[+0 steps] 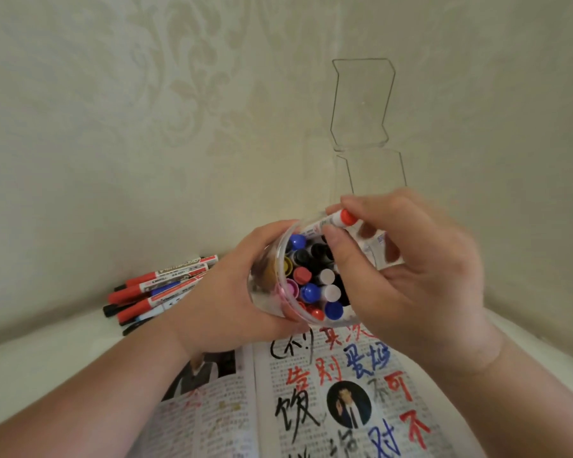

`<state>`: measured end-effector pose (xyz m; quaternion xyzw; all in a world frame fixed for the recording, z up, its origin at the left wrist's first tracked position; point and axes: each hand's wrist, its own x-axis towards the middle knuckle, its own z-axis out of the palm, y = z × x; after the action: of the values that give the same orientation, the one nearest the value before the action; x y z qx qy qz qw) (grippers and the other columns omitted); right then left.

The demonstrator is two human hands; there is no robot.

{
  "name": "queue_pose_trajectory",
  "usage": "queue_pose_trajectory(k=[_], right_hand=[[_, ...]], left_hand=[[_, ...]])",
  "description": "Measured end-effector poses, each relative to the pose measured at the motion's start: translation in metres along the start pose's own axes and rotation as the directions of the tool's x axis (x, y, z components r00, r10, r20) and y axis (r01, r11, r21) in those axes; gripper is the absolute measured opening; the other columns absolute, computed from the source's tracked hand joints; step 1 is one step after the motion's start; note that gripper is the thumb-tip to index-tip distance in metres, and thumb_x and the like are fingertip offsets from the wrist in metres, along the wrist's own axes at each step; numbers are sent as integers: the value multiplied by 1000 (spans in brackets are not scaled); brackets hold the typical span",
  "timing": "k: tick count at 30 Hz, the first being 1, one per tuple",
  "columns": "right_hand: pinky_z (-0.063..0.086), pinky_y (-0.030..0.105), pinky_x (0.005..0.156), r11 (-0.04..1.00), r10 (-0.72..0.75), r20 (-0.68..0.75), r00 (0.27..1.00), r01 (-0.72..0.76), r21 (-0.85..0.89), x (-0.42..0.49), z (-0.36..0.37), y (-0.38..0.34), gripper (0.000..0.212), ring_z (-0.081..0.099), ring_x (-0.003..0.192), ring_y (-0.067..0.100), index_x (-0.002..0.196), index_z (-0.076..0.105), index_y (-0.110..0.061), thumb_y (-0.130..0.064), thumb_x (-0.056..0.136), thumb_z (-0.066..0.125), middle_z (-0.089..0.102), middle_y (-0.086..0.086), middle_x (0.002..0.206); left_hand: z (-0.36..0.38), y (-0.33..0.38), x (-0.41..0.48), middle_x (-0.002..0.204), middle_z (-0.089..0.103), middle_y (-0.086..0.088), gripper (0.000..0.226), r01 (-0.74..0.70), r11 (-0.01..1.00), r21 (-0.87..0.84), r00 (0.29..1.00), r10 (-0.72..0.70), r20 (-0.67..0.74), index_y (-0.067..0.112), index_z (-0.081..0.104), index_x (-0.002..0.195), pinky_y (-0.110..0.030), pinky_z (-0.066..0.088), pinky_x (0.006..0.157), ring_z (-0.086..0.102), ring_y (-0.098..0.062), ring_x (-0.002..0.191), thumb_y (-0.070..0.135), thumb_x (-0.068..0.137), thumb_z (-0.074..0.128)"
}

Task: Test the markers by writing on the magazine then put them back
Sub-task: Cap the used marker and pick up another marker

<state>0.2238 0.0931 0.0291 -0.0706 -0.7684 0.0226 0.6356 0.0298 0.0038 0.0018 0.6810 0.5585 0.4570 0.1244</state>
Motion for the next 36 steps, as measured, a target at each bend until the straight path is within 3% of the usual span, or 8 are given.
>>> queue_pose_trajectory(k=[4, 7, 13, 20, 27, 32, 34, 36], right_hand=[[35, 47, 104, 958, 124, 130, 984, -85, -275, 5, 3, 2, 19, 45, 126, 29, 105, 80, -23, -27, 96, 65, 60, 5, 140], [33, 46, 114, 949, 295, 185, 938, -265, -168, 2, 6, 3, 32, 38, 138, 19, 124, 72, -30, -26, 92, 66, 51, -2, 149], [46, 38, 101, 985, 172, 81, 982, -174, 16, -3, 6, 5, 15, 56, 123, 24, 99, 77, -8, -6, 88, 67, 61, 6, 128], [49, 31, 88, 940, 338, 32, 941, -336, -53, -1, 6, 40, 16, 60, 103, 18, 95, 74, -11, -12, 85, 62, 65, -4, 103], [37, 19, 79, 825, 545, 21, 838, -531, -190, -1, -8, 75, 16, 57, 94, 18, 96, 73, -17, -15, 84, 63, 54, -23, 85], [46, 33, 91, 809, 560, 72, 826, -526, -262, 11, -15, 78, 24, 59, 104, 22, 105, 75, -14, -7, 86, 61, 52, -27, 88], [48, 34, 89, 759, 628, 186, 755, -544, -358, 30, -22, 75, 20, 59, 98, 21, 102, 74, -19, -13, 88, 60, 54, -23, 85], [47, 31, 75, 668, 729, 334, 598, -513, -539, 56, -25, 75, 15, 60, 84, 20, 87, 70, -24, -23, 91, 56, 64, -13, 82]], left_hand=[[-1, 1, 1, 139, 58, 4, 103, -4, 1000, -3, 1000, 4, -21, 29, 43, 146, -44, 55, 98, 59, -23, 127, 20, 59, 99], [-2, 3, 2, 138, 59, 10, 102, 20, 1000, -9, 999, -21, -40, 33, 44, 145, -40, 54, 100, 59, -17, 127, 19, 59, 98], [-5, 1, 2, 135, 60, 15, 104, 60, 998, 7, 997, -60, -57, 37, 43, 144, -37, 55, 98, 60, -12, 125, 17, 58, 99], [4, -2, 28, 110, 70, 21, 81, 246, 964, -100, 949, -261, -175, 38, 55, 125, -10, 53, 77, 65, 9, 99, 20, 58, 98], [16, -23, 58, 111, 68, 16, 76, 433, 871, -232, 835, -484, -262, 33, 52, 127, -46, 53, 100, 65, -6, 104, 33, 63, 94], [11, -11, 41, 129, 56, 10, 93, 458, 889, 19, 846, -430, -314, 27, 36, 143, -40, 49, 104, 58, -8, 114, 37, 69, 91], [10, 4, 23, 116, 57, 15, 71, 370, 919, 139, 873, -292, -390, 32, 44, 135, -26, 50, 86, 58, -3, 101, 42, 77, 84], [12, 15, 6, 90, 63, 14, 34, 225, 957, 183, 939, -162, -305, 35, 59, 108, -18, 46, 66, 60, -8, 79, 34, 81, 80]])
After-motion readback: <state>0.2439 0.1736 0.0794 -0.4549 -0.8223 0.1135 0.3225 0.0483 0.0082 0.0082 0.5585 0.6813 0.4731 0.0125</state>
